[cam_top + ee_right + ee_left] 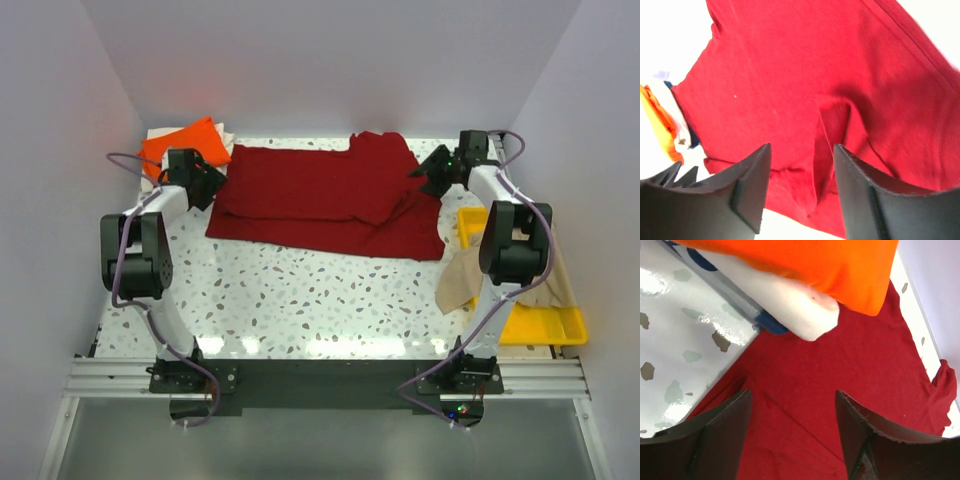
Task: Fold and stack the t-shirts
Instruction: Fold the tshirt
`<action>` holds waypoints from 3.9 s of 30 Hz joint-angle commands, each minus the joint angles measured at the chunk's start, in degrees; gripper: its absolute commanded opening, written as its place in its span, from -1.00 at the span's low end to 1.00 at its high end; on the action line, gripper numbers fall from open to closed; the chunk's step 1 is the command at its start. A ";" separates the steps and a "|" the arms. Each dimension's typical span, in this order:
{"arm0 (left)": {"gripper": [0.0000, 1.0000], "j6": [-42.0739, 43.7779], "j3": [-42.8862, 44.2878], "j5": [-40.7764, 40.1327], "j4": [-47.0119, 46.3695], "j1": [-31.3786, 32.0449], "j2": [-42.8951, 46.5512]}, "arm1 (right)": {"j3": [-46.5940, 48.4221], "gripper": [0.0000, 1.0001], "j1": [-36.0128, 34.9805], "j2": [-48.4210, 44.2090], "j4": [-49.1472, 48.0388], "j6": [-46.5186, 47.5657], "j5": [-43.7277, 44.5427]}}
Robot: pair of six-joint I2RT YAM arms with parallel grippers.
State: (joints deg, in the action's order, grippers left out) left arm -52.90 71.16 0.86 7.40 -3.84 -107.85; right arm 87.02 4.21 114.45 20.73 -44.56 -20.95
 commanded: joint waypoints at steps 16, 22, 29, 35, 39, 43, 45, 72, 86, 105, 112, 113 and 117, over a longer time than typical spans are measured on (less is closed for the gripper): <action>0.34 -5.72 -23.87 -12.82 2.54 3.40 20.58 | -26.98 0.03 -9.56 -28.58 -0.96 -0.36 13.56; 0.24 -6.24 -25.10 -12.81 -1.86 5.33 16.71 | -33.66 0.02 -10.80 -31.48 -1.22 -0.36 17.25; 0.19 -6.34 -25.90 -16.86 -4.41 5.24 13.64 | -35.34 0.03 -10.80 -31.40 0.19 1.31 21.82; -0.06 -4.67 -24.84 -18.53 -6.34 5.24 11.97 | -37.28 0.06 -10.80 -29.64 -0.51 1.66 25.96; -0.27 -3.61 -24.49 -18.97 -6.52 5.24 11.44 | -37.63 0.08 -10.80 -28.06 -0.96 1.84 26.66; -0.62 -2.82 -24.57 -19.58 -8.63 5.07 11.87 | -37.98 0.09 -10.80 -28.06 0.10 1.49 28.60; -0.68 -2.56 -24.57 -19.67 -8.89 5.07 11.96 | -38.42 0.10 -10.71 -28.49 0.45 1.58 29.29; -1.00 -1.94 -29.58 -24.06 -1.69 4.54 24.61 | -34.38 -1.00 -10.62 -30.85 6.77 1.14 34.75; -1.00 -3.34 -42.67 -28.81 10.08 4.54 47.37 | -40.61 -1.00 -10.54 -53.18 20.66 0.70 33.17; 0.40 -5.73 -45.59 -26.45 19.86 4.63 63.92 | -42.90 0.29 -10.71 -65.33 21.49 6.31 22.20; 0.40 -5.72 -46.19 -21.52 13.44 6.91 56.36 | -43.25 0.32 -13.43 -54.96 11.09 6.41 18.49; 0.40 -5.81 -46.37 -21.17 12.30 7.09 55.39 | -43.17 0.32 -13.96 -53.91 10.04 6.32 18.58; 0.40 -5.98 -45.23 -20.29 7.47 7.70 48.71 | -43.08 0.32 -16.15 -48.20 5.65 6.15 19.54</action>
State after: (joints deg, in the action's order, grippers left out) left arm -59.00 24.05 -20.43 21.26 3.22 -56.27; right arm 43.59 -10.57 64.23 32.95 -39.09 -1.04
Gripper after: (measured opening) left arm 0.698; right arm 0.659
